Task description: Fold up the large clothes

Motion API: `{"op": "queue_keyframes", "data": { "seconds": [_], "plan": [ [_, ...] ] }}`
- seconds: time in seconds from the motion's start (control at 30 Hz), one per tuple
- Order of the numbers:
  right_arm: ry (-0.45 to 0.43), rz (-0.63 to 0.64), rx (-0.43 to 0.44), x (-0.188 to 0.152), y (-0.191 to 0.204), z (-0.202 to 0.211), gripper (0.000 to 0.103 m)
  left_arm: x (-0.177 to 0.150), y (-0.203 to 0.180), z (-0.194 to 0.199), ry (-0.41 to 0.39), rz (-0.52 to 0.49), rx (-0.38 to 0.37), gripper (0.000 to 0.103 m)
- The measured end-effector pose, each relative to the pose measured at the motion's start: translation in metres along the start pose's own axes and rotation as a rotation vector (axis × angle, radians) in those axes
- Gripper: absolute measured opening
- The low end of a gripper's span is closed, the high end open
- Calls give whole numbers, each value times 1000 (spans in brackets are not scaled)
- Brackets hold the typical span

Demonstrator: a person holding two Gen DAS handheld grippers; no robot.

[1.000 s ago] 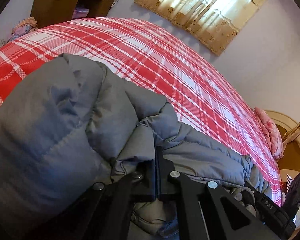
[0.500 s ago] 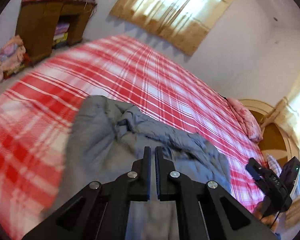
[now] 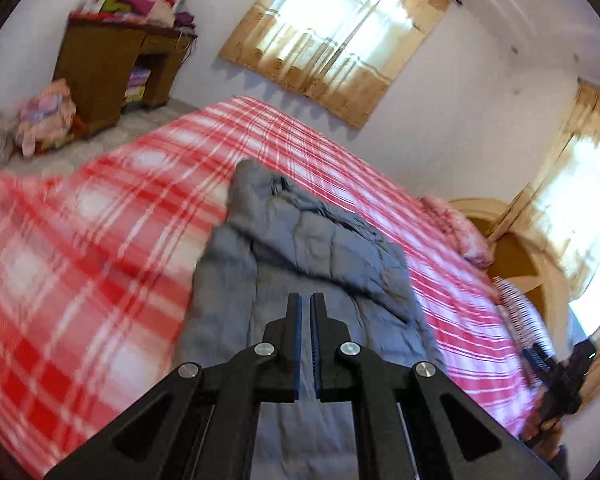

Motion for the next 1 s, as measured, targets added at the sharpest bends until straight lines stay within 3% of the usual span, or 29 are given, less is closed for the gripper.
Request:
{"op": "queue_keyframes", "data": {
  "seconds": [0.07,0.13,0.2,0.23,0.33,0.47,0.63,0.8,1.0],
  "plan": [
    [34,-10,-1,-17,-3,11,84,-20,12,11,19,45,-9,6],
    [71,-18,-4,-35,-5,14,84,-40,26,17,52,82,-14,25],
    [105,-15,-12,-52,-8,15,84,-57,36,21,84,116,-18,81],
    [119,-15,-21,-60,-8,13,84,-63,39,24,89,135,-32,88],
    [140,-36,-12,-82,-8,16,84,-73,47,34,76,155,-29,91],
    [207,-33,-54,-100,-8,-5,84,-87,49,21,153,-14,169,91],
    [264,-19,-92,-123,-12,-14,84,-113,64,-8,283,-77,291,91],
    [302,-26,-115,-133,-20,-16,84,-117,61,-19,292,-152,319,90],
    [342,-57,-109,-145,-27,-19,84,-129,59,-20,332,-101,210,90]
  ]
}}
Point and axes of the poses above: each gripper's, at about its wrist camera, not at the fingertips, and z roughly against the way its jaws point, y to its left, x to its top, the point moved 6 cm from there along -z, roughly the way its jaws point, and after that the axes turned 3 degrees about z, right-handed, at the moved point
